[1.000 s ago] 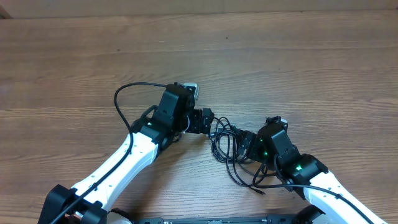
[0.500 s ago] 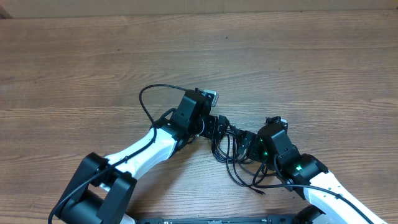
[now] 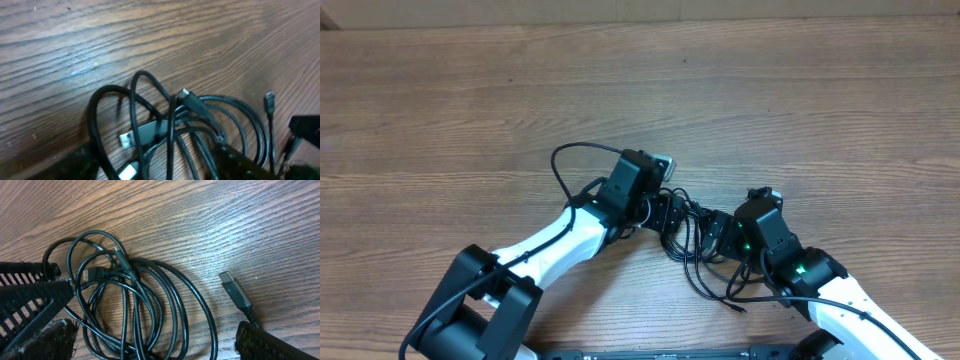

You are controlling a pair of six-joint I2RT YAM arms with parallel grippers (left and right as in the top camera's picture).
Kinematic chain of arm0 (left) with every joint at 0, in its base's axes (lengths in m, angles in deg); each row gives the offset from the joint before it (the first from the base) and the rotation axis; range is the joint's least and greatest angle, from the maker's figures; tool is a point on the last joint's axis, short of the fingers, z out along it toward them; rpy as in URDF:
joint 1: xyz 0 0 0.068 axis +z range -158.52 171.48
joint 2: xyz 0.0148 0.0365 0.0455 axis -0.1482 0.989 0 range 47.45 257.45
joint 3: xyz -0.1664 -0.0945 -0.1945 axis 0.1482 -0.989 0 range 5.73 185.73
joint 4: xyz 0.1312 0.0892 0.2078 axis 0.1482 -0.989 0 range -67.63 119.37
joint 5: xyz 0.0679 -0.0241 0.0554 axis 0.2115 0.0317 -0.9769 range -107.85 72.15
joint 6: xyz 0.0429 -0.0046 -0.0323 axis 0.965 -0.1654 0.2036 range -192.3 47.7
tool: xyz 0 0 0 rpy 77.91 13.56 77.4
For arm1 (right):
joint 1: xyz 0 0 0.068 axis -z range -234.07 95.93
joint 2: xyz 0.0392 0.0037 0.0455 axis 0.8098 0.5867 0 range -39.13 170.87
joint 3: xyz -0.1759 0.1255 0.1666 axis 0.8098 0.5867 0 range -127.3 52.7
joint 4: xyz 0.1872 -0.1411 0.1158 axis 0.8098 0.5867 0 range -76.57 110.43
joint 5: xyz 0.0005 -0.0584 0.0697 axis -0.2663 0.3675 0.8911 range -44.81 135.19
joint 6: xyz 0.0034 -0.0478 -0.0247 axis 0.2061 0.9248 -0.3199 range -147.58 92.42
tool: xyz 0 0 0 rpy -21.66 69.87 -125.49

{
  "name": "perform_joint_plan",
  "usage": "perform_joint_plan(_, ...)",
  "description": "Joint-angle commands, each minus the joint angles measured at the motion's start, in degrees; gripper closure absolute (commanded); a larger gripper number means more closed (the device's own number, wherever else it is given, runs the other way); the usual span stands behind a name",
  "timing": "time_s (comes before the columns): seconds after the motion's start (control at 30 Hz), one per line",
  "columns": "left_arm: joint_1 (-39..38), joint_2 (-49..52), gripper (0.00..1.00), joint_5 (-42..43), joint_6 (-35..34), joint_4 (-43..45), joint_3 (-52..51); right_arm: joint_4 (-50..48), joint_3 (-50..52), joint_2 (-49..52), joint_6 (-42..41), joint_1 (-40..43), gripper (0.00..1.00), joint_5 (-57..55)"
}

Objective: Untangle cables

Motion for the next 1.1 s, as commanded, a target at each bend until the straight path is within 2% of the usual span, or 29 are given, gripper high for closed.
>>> perform_joint_plan(0.0,-1.1,0.0,0.39,-2.4,1.2,0.4,-0.1,-0.2,-1.0,0.2,0.0,0.2,0.00,-1.0)
perform_joint_plan(0.27,-1.4,0.3,0.45,-3.6,1.2,0.7,-0.2,-0.2,-1.0,0.2,0.0,0.2,0.00,-1.0)
perform_joint_plan(0.5,-1.5,4.4,0.46,-2.9,-0.9,4.4,-0.2,-0.2,-1.0,0.2,0.0,0.2,0.00,-1.0)
perform_joint_plan(1.07,-1.5,4.6,0.85,-2.6,-1.7,4.5,-0.2,-0.2,-1.0,0.2,0.0,0.2,0.00,-1.0)
